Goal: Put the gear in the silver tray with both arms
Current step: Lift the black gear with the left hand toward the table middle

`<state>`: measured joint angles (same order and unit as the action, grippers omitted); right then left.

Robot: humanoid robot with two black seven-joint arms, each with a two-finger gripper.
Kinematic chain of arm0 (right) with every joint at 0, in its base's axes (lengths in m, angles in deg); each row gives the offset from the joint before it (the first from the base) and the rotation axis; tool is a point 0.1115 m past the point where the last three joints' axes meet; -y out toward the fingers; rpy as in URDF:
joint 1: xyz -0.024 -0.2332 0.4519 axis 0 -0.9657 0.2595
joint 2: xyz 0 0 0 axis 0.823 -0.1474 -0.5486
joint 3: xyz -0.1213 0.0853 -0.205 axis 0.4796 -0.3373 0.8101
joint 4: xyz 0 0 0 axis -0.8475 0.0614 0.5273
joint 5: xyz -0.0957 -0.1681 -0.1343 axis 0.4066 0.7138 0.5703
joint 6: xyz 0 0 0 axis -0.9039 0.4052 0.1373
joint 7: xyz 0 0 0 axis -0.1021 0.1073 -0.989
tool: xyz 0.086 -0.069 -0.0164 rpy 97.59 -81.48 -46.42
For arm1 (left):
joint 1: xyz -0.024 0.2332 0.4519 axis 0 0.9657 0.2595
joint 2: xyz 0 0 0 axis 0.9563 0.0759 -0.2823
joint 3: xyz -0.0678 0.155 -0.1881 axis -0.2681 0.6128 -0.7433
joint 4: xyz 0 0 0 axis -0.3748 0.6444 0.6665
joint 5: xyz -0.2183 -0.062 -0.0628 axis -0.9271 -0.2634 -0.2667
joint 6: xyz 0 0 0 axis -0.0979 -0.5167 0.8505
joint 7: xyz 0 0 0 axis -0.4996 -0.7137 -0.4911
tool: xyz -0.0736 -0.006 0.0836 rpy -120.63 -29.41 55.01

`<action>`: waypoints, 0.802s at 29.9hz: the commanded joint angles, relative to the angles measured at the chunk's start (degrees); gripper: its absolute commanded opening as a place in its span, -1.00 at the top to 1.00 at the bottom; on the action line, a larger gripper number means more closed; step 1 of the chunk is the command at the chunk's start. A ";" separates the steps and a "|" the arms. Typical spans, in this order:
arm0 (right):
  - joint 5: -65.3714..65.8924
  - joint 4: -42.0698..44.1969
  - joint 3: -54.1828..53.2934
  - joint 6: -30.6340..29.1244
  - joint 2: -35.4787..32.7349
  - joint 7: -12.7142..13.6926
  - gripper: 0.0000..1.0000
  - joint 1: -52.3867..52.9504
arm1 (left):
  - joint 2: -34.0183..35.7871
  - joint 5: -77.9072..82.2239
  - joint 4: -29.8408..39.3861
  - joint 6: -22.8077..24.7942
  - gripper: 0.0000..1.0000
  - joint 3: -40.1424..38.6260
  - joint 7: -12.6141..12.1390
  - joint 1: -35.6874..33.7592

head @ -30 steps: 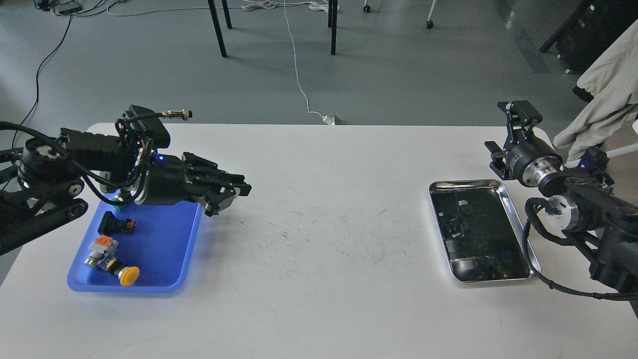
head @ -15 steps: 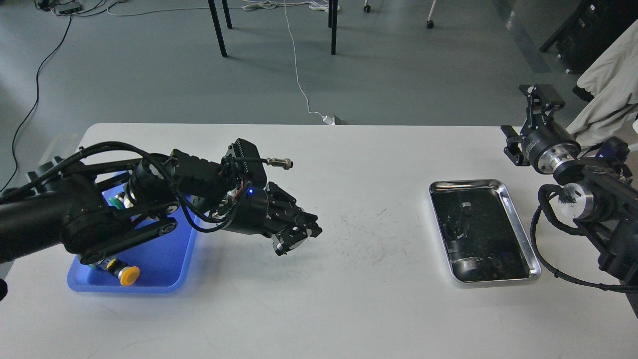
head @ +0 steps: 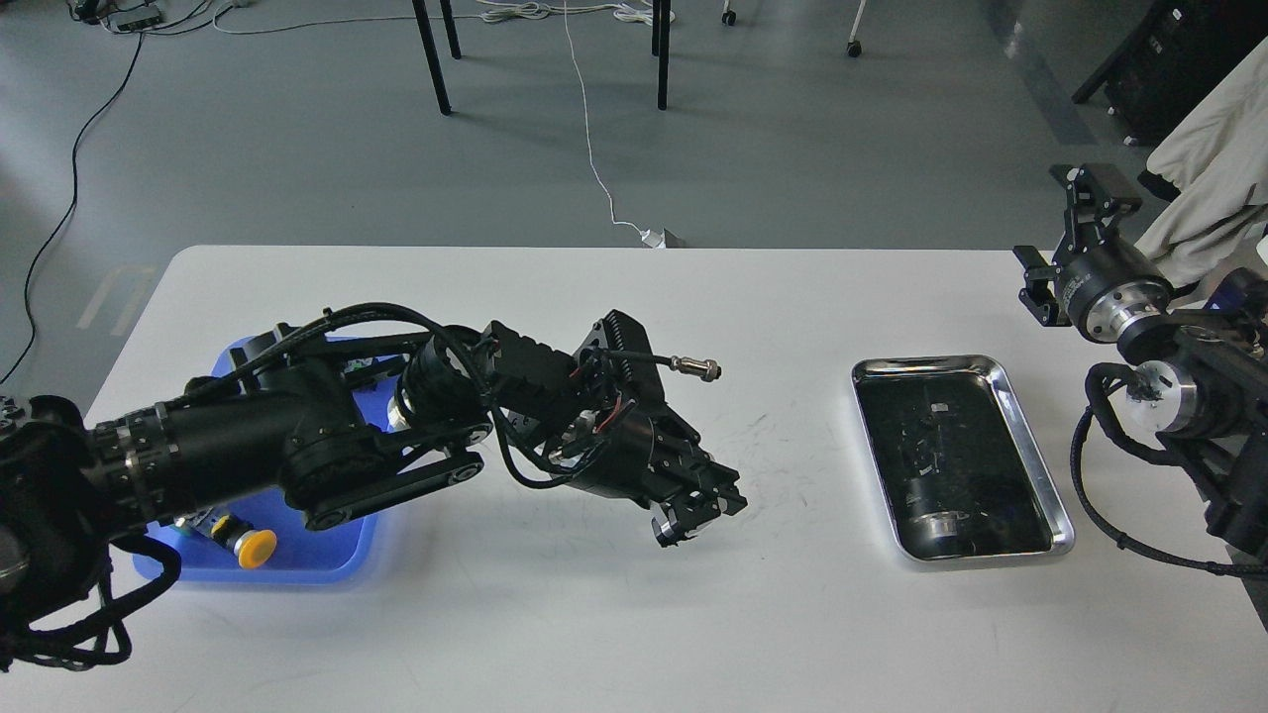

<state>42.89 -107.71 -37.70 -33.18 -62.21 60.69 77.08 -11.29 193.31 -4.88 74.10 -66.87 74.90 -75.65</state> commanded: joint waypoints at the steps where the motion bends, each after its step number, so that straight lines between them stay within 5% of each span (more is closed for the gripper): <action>1: 0.00 0.04 0.00 -0.07 -0.17 0.00 -0.97 -0.01 | -3.95 -0.01 -4.45 0.03 0.59 0.04 -0.01 0.21; 9: 0.00 0.04 0.18 -0.07 -0.52 0.00 -0.97 -0.19 | -12.21 -0.09 -12.98 -0.15 0.59 -0.22 -0.01 0.47; 24: 0.08 0.12 0.44 -0.07 -0.43 0.00 -0.97 -0.45 | -12.22 -0.88 -20.99 -0.41 0.59 -0.75 -0.01 1.44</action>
<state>42.89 -107.55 -37.25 -33.26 -62.65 60.69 76.71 -23.53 192.62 -25.32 73.70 -67.59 74.88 -74.30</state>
